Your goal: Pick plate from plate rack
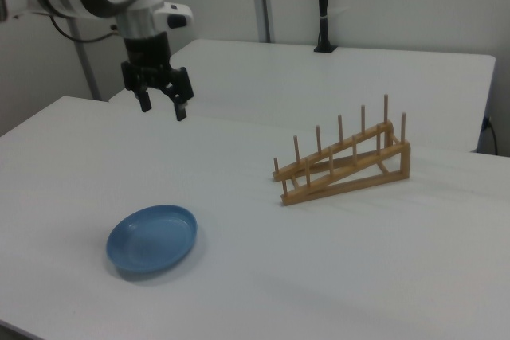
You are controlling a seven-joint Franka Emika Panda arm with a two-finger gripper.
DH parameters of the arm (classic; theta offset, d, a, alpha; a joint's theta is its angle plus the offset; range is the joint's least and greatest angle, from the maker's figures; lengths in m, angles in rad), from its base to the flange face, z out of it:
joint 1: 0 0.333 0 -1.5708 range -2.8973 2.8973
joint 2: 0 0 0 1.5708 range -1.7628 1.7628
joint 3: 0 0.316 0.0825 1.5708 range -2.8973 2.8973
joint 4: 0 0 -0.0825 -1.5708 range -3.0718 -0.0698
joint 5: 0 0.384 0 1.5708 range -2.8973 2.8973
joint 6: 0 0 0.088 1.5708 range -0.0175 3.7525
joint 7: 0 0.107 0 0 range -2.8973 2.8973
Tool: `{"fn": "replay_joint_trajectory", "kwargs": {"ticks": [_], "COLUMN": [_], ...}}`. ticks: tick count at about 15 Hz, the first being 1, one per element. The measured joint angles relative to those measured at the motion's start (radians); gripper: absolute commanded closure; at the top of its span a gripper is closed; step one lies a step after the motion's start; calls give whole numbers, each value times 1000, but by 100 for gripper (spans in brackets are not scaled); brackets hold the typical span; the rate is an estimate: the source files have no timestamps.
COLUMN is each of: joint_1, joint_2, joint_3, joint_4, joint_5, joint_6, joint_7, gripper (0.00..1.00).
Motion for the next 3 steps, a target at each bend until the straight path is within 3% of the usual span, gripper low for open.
{"fn": "replay_joint_trajectory", "kwargs": {"ticks": [3], "joint_1": [-3], "joint_2": [-54], "joint_3": [-4], "joint_4": [-12], "joint_5": [-40], "joint_6": [-50], "joint_7": [31], "gripper": [0]}}
